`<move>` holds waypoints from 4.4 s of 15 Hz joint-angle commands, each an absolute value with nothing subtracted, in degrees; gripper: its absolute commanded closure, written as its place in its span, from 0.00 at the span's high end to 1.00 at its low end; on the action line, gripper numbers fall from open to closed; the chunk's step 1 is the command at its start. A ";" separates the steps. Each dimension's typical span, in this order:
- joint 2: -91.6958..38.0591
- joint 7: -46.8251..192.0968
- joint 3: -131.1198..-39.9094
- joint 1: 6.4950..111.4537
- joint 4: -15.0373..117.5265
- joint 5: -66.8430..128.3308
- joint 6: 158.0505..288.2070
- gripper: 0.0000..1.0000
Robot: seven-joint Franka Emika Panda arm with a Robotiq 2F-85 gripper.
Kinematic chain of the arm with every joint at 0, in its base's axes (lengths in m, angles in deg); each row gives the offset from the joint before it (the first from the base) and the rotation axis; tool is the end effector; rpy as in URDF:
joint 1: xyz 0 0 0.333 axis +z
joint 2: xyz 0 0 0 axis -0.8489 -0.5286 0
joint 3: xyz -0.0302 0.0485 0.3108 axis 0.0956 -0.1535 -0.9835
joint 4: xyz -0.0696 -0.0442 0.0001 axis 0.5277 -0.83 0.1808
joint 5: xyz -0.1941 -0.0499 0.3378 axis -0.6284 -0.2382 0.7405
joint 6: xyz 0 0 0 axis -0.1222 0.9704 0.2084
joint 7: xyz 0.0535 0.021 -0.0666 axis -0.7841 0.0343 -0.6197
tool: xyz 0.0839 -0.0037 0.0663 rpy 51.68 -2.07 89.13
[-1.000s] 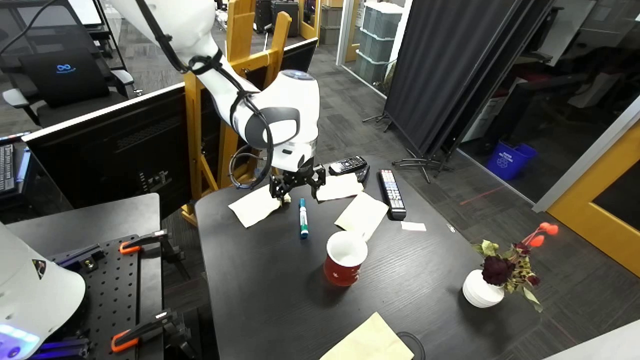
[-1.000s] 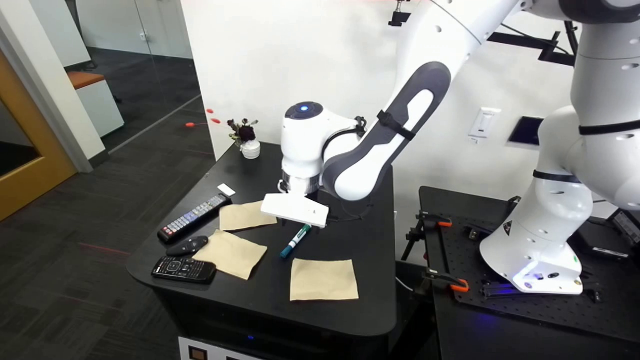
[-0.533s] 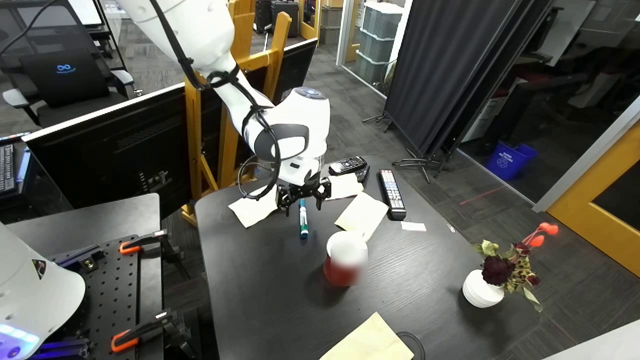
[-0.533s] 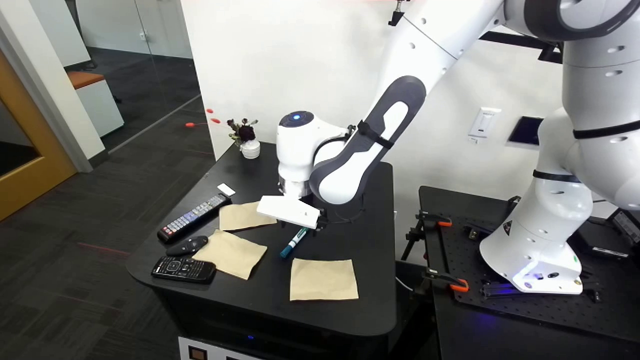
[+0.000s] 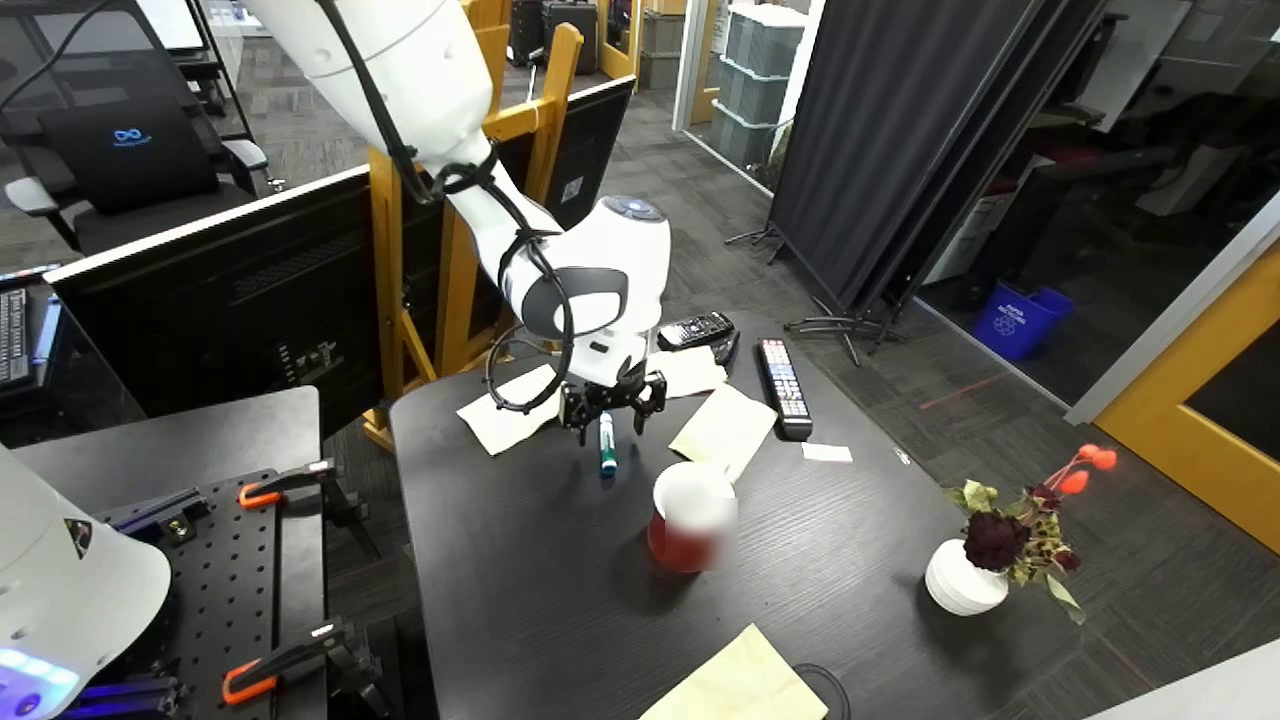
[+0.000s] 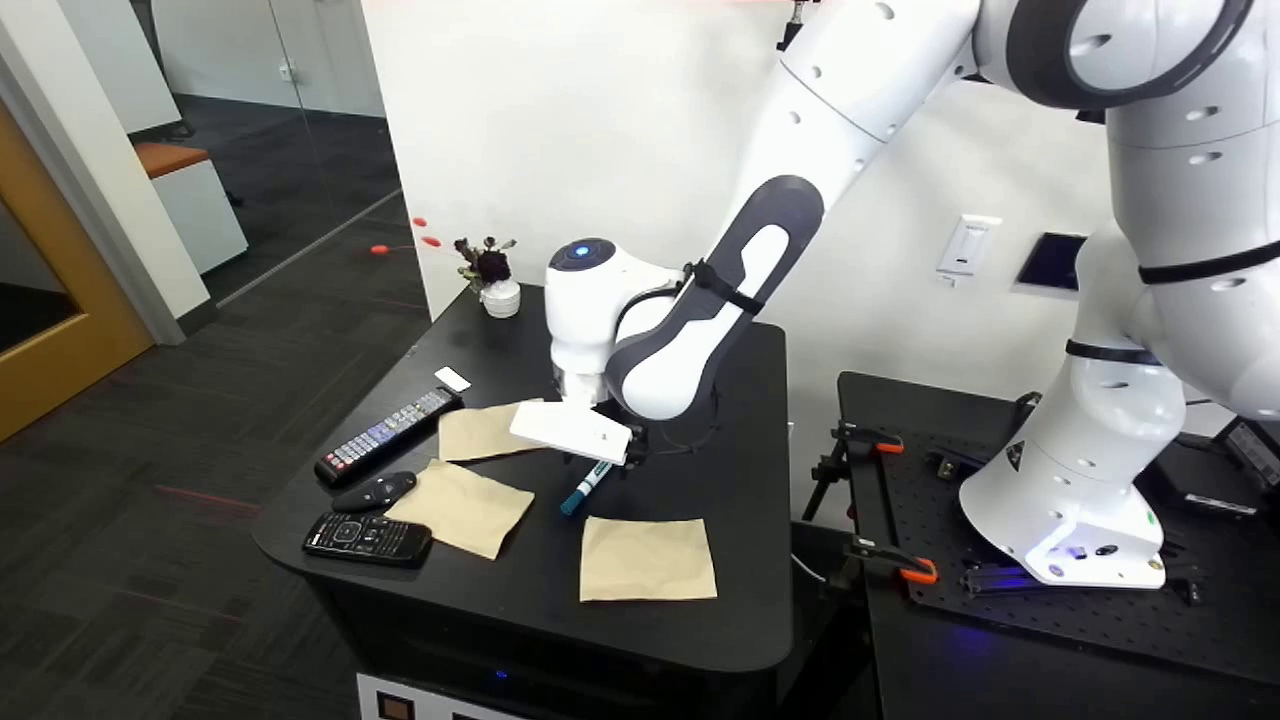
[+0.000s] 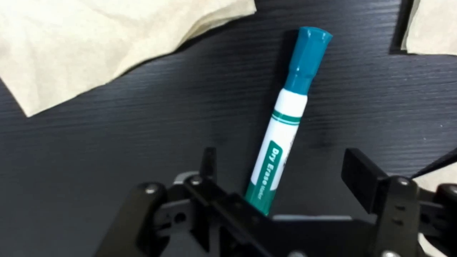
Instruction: Pick up the marker and place it in the cup
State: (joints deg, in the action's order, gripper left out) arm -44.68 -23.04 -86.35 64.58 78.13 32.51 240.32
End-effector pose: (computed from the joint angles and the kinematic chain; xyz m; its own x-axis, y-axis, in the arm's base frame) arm 0.5741 0.0337 0.1310 -0.0929 -0.9947 0.0449 -0.9953 0.0940 0.0246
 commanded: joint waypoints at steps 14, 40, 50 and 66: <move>-38.89 -21.01 -83.23 68.74 81.79 31.26 239.84 0.05; -19.78 -36.56 -86.08 66.35 85.70 -24.69 210.11 0.05; -24.52 -43.54 -88.95 64.89 86.01 -31.05 207.96 0.21; -31.89 -60.34 -89.43 65.05 80.73 -45.78 198.56 0.05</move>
State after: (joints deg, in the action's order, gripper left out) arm -29.29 -57.02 -88.04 66.03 82.67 -43.47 200.50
